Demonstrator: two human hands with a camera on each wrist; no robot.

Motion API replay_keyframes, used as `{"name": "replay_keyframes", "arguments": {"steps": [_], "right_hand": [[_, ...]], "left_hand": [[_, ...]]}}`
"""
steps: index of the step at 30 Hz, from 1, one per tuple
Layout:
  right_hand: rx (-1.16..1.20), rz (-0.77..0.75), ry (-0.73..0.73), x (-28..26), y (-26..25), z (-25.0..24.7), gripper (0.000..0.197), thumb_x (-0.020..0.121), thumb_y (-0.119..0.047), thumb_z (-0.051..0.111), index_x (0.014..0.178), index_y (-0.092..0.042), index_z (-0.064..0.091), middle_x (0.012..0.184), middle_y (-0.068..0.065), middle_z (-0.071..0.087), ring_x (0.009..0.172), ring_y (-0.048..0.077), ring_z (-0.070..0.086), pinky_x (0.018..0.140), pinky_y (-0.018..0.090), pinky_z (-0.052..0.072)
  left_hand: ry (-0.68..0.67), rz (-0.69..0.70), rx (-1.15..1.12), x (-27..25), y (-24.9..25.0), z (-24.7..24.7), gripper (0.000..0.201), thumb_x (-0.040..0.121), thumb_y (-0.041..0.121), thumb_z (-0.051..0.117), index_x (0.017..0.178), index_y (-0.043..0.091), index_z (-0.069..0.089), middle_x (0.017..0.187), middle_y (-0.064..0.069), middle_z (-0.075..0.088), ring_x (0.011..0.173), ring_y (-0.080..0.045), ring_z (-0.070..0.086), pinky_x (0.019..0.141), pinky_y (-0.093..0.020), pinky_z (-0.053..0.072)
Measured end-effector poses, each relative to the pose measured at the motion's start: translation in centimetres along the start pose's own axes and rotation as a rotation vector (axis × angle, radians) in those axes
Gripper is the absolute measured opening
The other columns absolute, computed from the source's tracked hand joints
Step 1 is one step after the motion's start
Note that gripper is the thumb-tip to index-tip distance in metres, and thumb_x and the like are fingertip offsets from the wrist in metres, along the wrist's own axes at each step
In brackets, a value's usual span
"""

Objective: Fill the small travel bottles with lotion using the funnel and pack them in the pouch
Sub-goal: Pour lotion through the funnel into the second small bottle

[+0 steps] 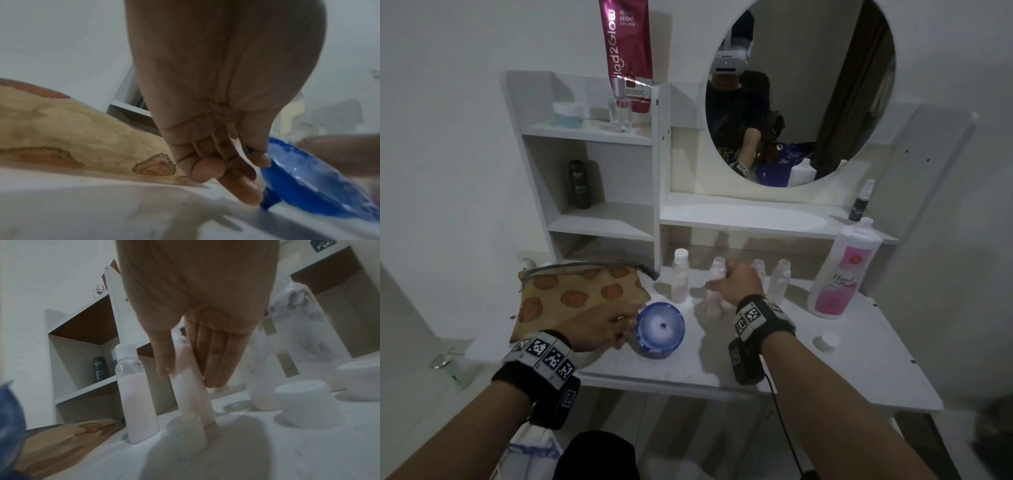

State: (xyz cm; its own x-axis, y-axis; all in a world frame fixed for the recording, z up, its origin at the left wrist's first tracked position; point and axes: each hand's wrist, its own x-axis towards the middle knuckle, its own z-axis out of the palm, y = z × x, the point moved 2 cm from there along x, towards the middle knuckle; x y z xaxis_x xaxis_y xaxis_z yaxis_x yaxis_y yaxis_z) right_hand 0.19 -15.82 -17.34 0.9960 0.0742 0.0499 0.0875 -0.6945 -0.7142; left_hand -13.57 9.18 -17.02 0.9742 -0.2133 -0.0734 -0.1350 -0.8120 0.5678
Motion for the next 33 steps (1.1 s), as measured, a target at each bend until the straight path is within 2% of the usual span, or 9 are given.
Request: {"name": "replay_keyframes", "arguments": {"steps": [4,9,11,15,17,22,26,29,33], "right_hand": [[0.018,0.003,-0.002,0.0,0.1,0.2,0.04,0.072,-0.028,0.083,0.107,-0.014,0.068,0.097,0.005,0.072,0.092,0.023,0.066,0.084,0.032,0.052],[0.01,-0.005,-0.002,0.0,0.2,0.1,0.04,0.071,-0.029,0.083,0.105,-0.014,0.068,0.097,0.005,0.072,0.091,0.023,0.067,0.085,0.036,0.054],[0.005,-0.002,-0.003,0.1,0.2,0.1,0.039,0.072,-0.029,0.083,0.105,-0.014,0.067,0.095,0.004,0.071,0.091,0.023,0.066,0.084,0.035,0.054],[-0.01,-0.003,-0.012,0.2,0.1,0.0,0.038,0.073,-0.03,0.083,0.104,-0.014,0.066,0.092,0.003,0.069,0.089,0.023,0.066,0.081,0.033,0.053],[-0.027,0.0,-0.017,0.3,0.1,0.0,0.037,0.073,-0.031,0.082,0.102,-0.015,0.067,0.094,0.005,0.07,0.089,0.023,0.066,0.083,0.034,0.053],[-0.011,-0.01,-0.011,0.3,-0.1,-0.1,0.037,0.072,-0.028,0.083,0.103,-0.015,0.067,0.093,0.004,0.07,0.089,0.023,0.066,0.083,0.036,0.054],[0.016,-0.006,-0.02,0.2,-0.1,0.0,0.04,0.07,-0.027,0.084,0.103,-0.012,0.067,0.094,0.004,0.072,0.088,0.023,0.067,0.082,0.036,0.054],[0.031,-0.004,-0.026,0.2,-0.1,0.1,0.041,0.068,-0.027,0.084,0.103,-0.014,0.068,0.093,0.003,0.073,0.087,0.021,0.068,0.084,0.038,0.056],[0.035,0.005,-0.031,0.2,-0.1,0.0,0.042,0.07,-0.025,0.084,0.106,-0.013,0.067,0.097,0.004,0.073,0.09,0.021,0.068,0.085,0.037,0.055]], "left_hand": [[-0.012,0.104,0.286,0.7,-0.3,-0.5,0.04,0.093,0.051,0.041,0.102,0.02,0.066,0.1,0.005,0.065,0.09,-0.013,0.058,0.082,-0.02,0.037],[0.089,0.206,0.667,1.4,1.2,-2.4,0.053,0.081,0.08,0.02,0.105,0.046,0.053,0.106,0.021,0.051,0.093,-0.005,0.052,0.082,-0.028,0.046],[0.072,0.195,0.741,1.4,1.9,-2.8,0.042,0.079,0.075,0.029,0.104,0.05,0.051,0.107,0.023,0.048,0.092,-0.003,0.051,0.081,-0.026,0.046],[0.118,-0.034,0.634,2.1,4.2,-3.7,0.035,0.08,0.056,0.042,0.082,0.025,0.058,0.091,0.008,0.063,0.068,-0.01,0.054,0.062,-0.028,0.047],[0.117,-0.062,0.598,2.6,6.8,-3.1,0.021,0.088,0.039,0.048,0.095,0.023,0.061,0.101,0.0,0.066,0.078,-0.016,0.058,0.067,-0.03,0.045],[-0.023,-0.005,0.476,4.5,13.1,3.9,0.035,0.093,0.033,0.054,0.12,0.011,0.055,0.116,-0.008,0.06,0.101,-0.025,0.06,0.077,-0.034,0.045],[-0.057,-0.087,0.425,6.9,12.9,8.4,0.058,0.091,0.031,0.056,0.138,0.005,0.033,0.13,-0.016,0.044,0.112,-0.034,0.054,0.076,-0.037,0.04],[-0.019,-0.136,0.35,7.9,12.7,9.7,0.076,0.091,0.035,0.056,0.149,0.009,0.014,0.136,-0.017,0.037,0.117,-0.036,0.051,0.086,-0.042,0.043],[-0.044,-0.208,0.413,9.1,12.6,9.6,0.053,0.093,0.027,0.051,0.14,0.013,0.034,0.132,-0.016,0.043,0.117,-0.034,0.052,0.09,-0.041,0.045]]}}
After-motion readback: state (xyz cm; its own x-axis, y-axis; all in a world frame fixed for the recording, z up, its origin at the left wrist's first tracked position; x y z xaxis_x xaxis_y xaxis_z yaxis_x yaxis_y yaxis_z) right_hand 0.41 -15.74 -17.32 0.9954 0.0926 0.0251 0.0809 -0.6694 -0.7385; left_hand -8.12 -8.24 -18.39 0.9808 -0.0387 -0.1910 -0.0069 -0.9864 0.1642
